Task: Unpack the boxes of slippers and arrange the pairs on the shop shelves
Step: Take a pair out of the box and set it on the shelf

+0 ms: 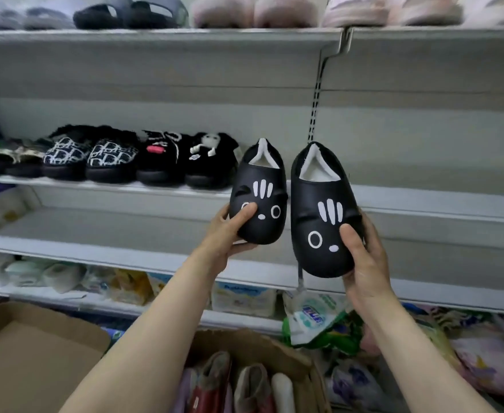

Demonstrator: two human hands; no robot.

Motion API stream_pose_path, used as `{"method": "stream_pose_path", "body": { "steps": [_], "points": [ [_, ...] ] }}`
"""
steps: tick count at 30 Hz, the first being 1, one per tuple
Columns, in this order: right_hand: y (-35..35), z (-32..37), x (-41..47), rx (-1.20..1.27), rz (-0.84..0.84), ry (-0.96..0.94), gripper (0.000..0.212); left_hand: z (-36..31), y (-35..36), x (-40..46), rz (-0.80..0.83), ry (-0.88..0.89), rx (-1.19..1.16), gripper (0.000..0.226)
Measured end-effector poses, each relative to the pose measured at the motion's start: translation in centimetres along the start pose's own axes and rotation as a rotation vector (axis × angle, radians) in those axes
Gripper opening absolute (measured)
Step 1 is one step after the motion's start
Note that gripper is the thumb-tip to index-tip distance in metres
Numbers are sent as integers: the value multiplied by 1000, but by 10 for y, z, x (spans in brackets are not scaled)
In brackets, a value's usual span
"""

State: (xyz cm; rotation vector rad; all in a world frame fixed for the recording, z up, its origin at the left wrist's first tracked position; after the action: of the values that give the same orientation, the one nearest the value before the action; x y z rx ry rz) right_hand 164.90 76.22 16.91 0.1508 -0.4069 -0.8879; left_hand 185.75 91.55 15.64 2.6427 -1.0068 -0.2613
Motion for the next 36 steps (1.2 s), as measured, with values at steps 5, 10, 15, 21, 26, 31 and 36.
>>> {"method": "stream_pose_path", "body": {
  "steps": [5, 10, 15, 21, 26, 31, 36],
  "points": [
    [-7, 8, 16, 9, -47, -3, 66, -5, 19, 44, -47, -45, -35, 47],
    [-9, 15, 27, -2, -67, 4, 74, -3, 26, 68, -61, -91, -52, 49],
    [-8, 16, 35, -22, -90, 19, 108, -14, 24, 77, -109, -83, 19, 53],
    [-5, 9, 51, -51, -92, 53, 98, -30, 0, 76, -286, 59, 473, 90],
    [-11, -2, 84, -157, -195, 115, 65, -63, 23, 57, -258, 416, 726, 78],
    [-12, -11, 127, -322, -273, 217, 80, -59, 45, 53, -111, 501, 801, 86],
    [-5, -15, 154, -623, -253, 280, 71, -51, 53, 52, -102, 487, 889, 101]
  ]
}}
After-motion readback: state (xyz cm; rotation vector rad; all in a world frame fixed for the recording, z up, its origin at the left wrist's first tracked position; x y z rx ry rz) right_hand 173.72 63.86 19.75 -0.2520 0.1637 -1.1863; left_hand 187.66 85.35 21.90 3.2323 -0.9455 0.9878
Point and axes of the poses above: each hand's wrist, its own x-axis towards the middle knuckle, its own y-axis out of the palm, z = x × y, the point moved 10 cm from there along x, towards the middle knuckle, and after that the axes turned 9 degrees about -x, right-handed, at the moved point
